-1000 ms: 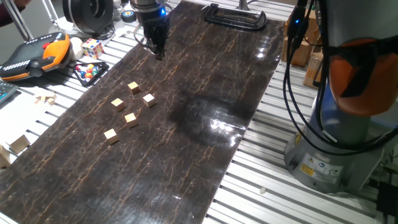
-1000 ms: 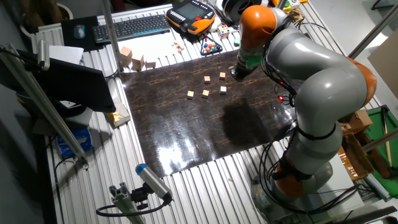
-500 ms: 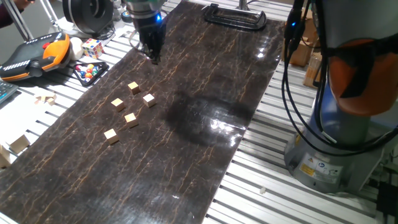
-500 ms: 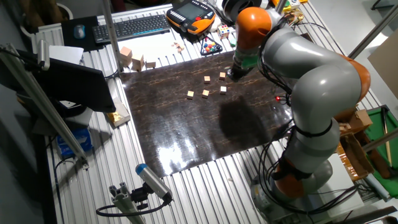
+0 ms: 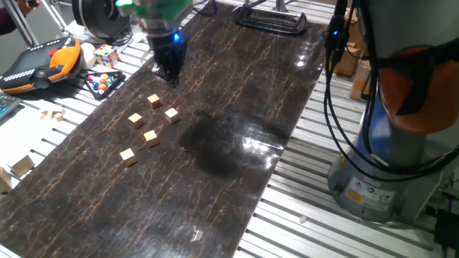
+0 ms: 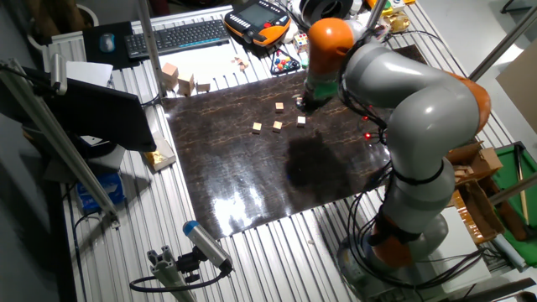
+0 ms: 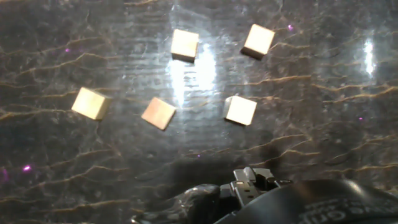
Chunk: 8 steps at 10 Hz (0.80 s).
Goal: Stack the blocks in a vertical line of five
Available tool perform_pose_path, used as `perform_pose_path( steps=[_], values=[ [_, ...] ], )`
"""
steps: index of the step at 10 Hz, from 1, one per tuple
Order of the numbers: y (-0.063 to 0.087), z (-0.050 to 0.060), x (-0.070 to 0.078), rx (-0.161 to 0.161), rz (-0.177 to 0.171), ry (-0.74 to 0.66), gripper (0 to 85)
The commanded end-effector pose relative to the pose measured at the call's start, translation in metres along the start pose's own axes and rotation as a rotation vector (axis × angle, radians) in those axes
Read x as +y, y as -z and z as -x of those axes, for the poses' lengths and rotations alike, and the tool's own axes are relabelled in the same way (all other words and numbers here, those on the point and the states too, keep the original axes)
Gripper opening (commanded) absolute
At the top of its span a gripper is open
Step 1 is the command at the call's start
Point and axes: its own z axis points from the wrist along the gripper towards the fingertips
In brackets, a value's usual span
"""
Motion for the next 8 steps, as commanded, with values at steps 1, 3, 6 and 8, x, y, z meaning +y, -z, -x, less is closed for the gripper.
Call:
perform_pose_path(
  steps=[1,3,6,8],
  values=[
    [-0.003,-0.003,0.008,-0.003,-0.013,-0.005,0.7],
    [-0.006,-0.004,0.022,-0.005,-0.037,-0.040,0.7],
    [-0.021,0.001,0.036,0.002,-0.016,-0.103,0.7],
    [-0.028,0.005,0.039,-0.009,0.018,-0.124,0.7]
  ],
)
